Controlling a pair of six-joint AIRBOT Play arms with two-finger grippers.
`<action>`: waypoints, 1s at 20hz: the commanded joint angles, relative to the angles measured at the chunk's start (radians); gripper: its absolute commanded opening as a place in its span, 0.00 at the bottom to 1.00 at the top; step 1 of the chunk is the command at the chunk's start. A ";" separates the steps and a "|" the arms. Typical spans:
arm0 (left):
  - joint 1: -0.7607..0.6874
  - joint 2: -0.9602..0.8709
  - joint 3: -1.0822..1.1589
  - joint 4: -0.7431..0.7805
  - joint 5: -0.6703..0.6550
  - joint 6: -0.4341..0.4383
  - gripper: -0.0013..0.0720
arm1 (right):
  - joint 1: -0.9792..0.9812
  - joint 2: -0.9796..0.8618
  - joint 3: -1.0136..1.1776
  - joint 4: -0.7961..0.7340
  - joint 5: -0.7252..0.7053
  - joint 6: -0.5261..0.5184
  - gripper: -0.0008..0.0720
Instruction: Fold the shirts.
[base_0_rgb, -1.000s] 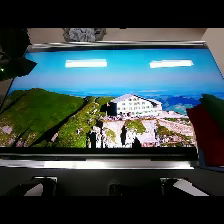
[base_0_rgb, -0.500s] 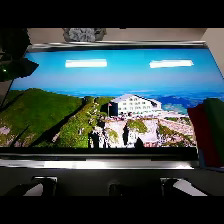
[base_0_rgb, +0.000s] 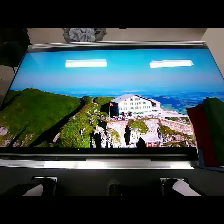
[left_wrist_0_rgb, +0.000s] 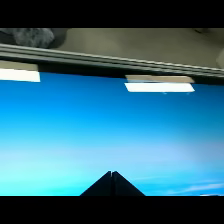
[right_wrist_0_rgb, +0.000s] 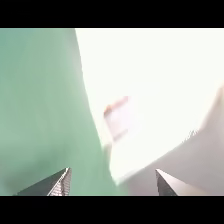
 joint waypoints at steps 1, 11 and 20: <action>-0.124 -0.102 0.126 0.523 -0.102 -0.180 0.06 | 0.309 0.035 0.130 0.099 -0.278 0.015 0.83; -0.183 -0.039 -0.509 0.304 -0.334 -0.332 0.74 | 0.865 -0.138 -0.229 0.169 0.153 0.102 0.84; -0.183 0.033 -0.579 0.304 -0.262 -0.340 0.74 | 0.863 -0.138 -0.236 0.167 0.148 0.119 0.85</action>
